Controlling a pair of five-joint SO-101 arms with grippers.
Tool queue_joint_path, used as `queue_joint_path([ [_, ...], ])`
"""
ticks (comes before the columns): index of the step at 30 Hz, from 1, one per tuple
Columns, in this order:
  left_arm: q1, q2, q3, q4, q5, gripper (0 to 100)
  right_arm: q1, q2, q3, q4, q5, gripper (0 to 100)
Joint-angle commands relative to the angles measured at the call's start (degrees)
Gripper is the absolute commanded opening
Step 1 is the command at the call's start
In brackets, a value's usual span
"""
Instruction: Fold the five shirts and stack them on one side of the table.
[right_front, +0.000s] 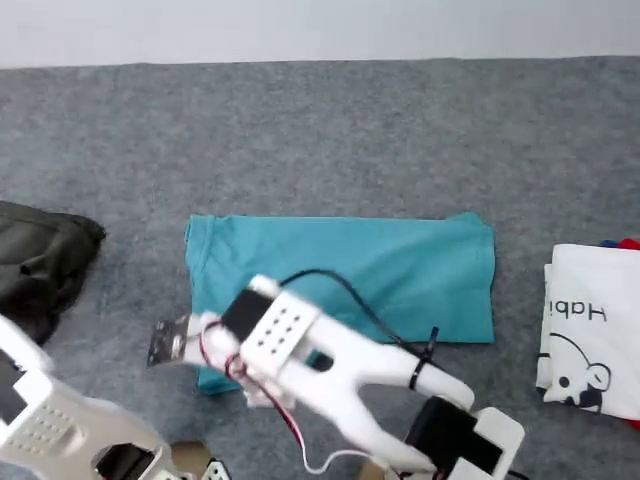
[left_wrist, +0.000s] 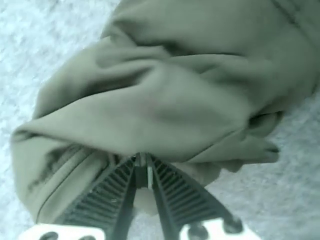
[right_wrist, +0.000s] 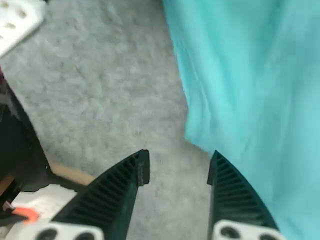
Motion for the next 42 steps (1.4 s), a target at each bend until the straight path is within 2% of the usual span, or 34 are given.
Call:
queue_joint_path([
  [1, -2.6, -0.7, -2.3, -0.9, -0.4, 1, -1.2, -5.0, 3.4, -7.9, 1.0, 20.1],
  [6, -5.5, -0.8, -2.3, -0.9, -0.4, 1, 0.3, -5.2, 10.3, -17.5, 5.2, 20.1],
  [11, -6.2, -0.8, -2.2, -0.8, -0.4, 1, 4.8, -5.2, 13.1, -22.2, 8.7, 20.0],
  [23, -6.2, -0.8, -2.2, -0.8, -0.4, 1, 3.2, -5.2, 17.1, -22.4, 9.0, 19.9],
  [29, -6.2, -0.8, -2.2, -0.7, -0.4, 1, 3.4, -1.0, 17.3, -27.8, 9.1, 19.9],
  [34, -6.4, -0.8, -2.3, 0.4, -0.5, 1, 7.2, 4.4, 13.0, -27.8, 12.4, 19.9],
  [38, -7.2, -0.8, -2.5, 0.1, -0.6, 1, 7.5, 7.2, 9.9, -25.3, 13.5, 19.6],
  [42, -7.4, -0.8, -2.5, 0.0, -0.6, 1, 7.5, 9.3, 8.8, -25.6, 14.5, 13.3],
])
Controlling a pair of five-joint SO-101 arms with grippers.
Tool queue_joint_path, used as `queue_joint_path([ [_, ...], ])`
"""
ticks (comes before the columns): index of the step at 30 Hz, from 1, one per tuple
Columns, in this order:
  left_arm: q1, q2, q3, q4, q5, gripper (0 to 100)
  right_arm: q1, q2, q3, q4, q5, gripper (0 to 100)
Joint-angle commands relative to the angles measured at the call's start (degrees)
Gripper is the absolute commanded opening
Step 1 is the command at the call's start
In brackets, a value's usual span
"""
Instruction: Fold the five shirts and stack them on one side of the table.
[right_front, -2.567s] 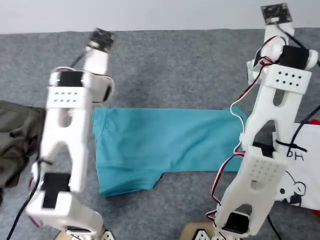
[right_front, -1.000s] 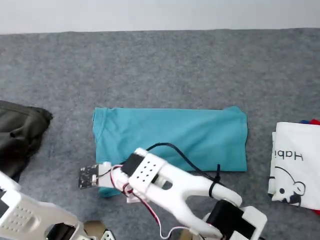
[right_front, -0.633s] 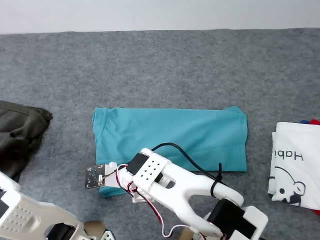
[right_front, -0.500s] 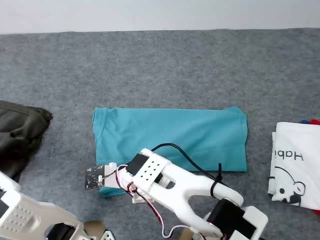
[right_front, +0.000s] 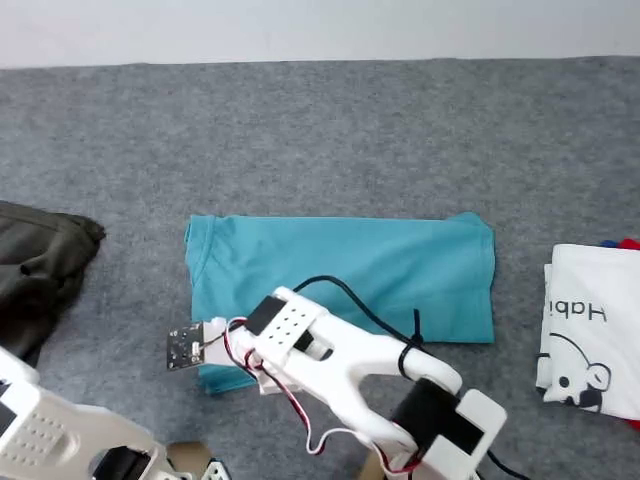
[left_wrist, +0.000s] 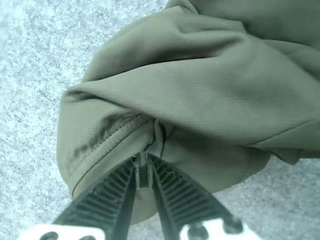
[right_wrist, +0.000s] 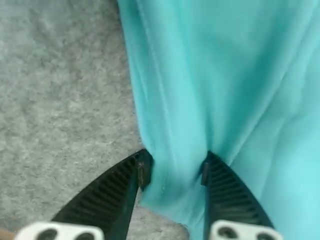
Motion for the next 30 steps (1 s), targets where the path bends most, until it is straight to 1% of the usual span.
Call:
queue_joint_path([
  [1, -0.4, -0.8, -2.5, 0.0, -0.6, 1, 1.1, 2.2, -2.5, 0.2, 2.1, 11.7],
  [3, -0.4, -0.8, -2.5, 0.0, -0.6, 1, 1.1, 3.2, -2.8, 0.2, 3.0, 8.9],
  [10, -0.4, -0.8, -2.5, 0.2, -0.6, 1, 1.4, 3.9, -4.6, 0.7, 2.6, 1.3],
  [15, -0.4, -0.8, -2.5, 0.4, -0.6, 1, 1.7, 2.4, -4.6, 0.7, 2.6, 1.1],
  [21, -0.4, -0.8, -2.5, 0.4, -0.6, 1, 4.9, -1.4, -6.9, 2.0, 2.6, 1.1],
  [26, -0.1, -0.8, -2.5, 0.3, -0.6, 1, 9.5, 1.0, -13.1, 3.7, 2.5, 1.1],
  [30, -0.1, -0.8, -2.5, 0.2, -0.6, 1, 11.9, 4.7, -20.6, 6.2, 2.2, 1.1],
])
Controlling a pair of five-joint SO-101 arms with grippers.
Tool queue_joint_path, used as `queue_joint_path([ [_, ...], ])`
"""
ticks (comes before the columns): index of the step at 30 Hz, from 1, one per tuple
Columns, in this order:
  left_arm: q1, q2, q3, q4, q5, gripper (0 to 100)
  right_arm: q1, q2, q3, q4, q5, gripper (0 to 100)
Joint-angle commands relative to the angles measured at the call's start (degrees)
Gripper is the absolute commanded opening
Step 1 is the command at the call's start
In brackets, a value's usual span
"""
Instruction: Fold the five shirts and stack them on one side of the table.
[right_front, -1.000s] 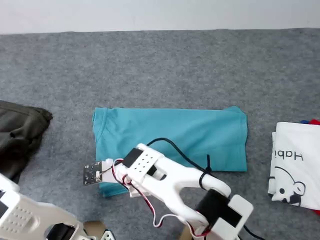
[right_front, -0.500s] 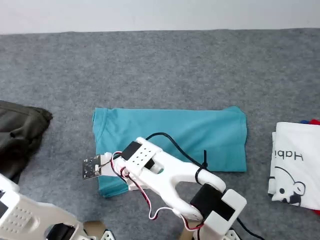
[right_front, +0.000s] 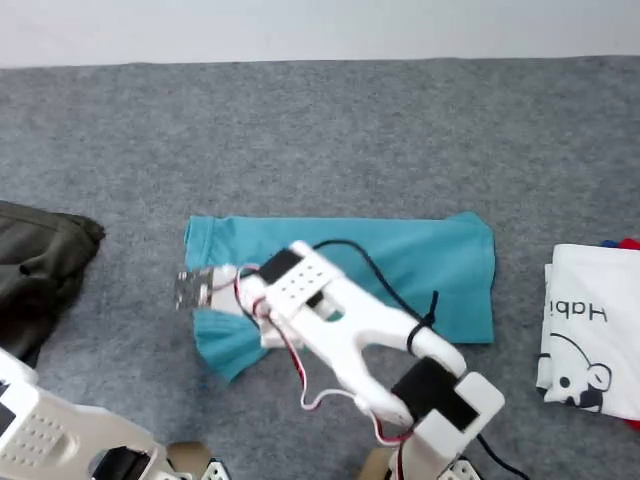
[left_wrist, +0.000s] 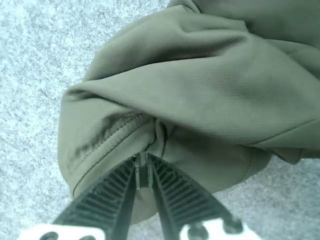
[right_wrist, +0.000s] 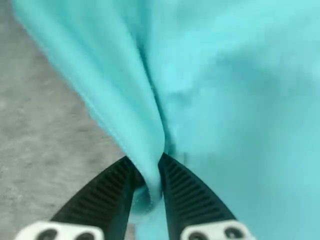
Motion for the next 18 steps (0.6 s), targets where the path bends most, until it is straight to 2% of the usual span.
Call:
queue_joint_path([
  [1, -0.1, -0.8, -2.5, 0.1, -0.6, 1, 2.8, 2.2, -8.7, 2.1, -0.9, 1.1],
  [13, -0.1, -0.7, -2.5, 0.0, -0.6, 1, 7.1, 18.4, -29.0, 9.1, -3.5, 1.3],
  [18, 0.0, -0.4, -2.5, 0.0, -0.6, 1, 9.1, 21.1, -35.0, 12.4, -9.3, 12.7],
])
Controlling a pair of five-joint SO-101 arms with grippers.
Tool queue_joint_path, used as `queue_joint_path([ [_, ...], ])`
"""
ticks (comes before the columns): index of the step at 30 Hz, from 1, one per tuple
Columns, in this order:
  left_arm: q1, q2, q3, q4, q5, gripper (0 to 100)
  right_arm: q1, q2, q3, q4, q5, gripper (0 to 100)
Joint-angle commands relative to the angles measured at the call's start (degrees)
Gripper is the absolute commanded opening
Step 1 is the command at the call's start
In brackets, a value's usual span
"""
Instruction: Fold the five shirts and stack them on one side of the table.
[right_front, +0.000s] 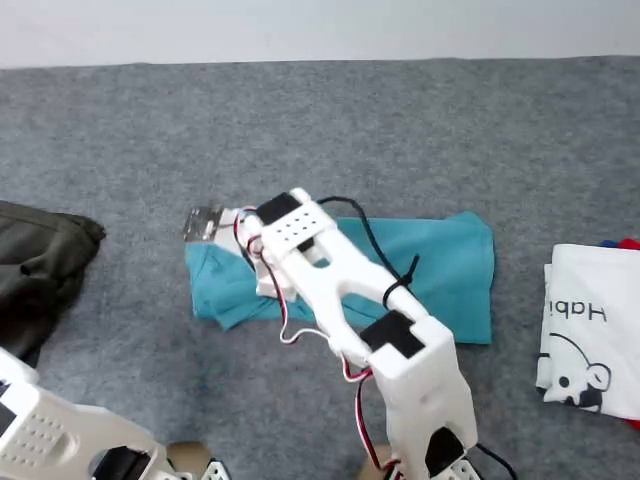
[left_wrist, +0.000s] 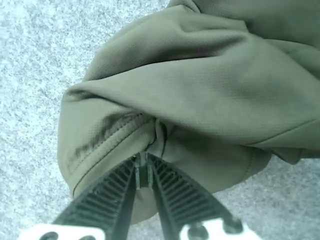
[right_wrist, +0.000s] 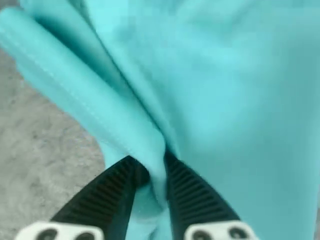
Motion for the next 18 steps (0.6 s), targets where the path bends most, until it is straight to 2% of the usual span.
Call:
queue_joint_path([
  [1, 0.0, -0.4, -2.5, 0.0, -0.6, 1, 2.3, 0.0, -5.4, 1.3, -4.2, 14.9],
  [11, 0.1, -0.3, -2.4, -0.1, -0.5, 1, 6.4, 0.2, -5.8, -3.6, -5.8, 17.5],
  [18, 0.1, -0.3, -2.2, -0.1, -0.5, 1, 6.3, -0.6, -10.6, 0.0, -6.0, 17.3],
])
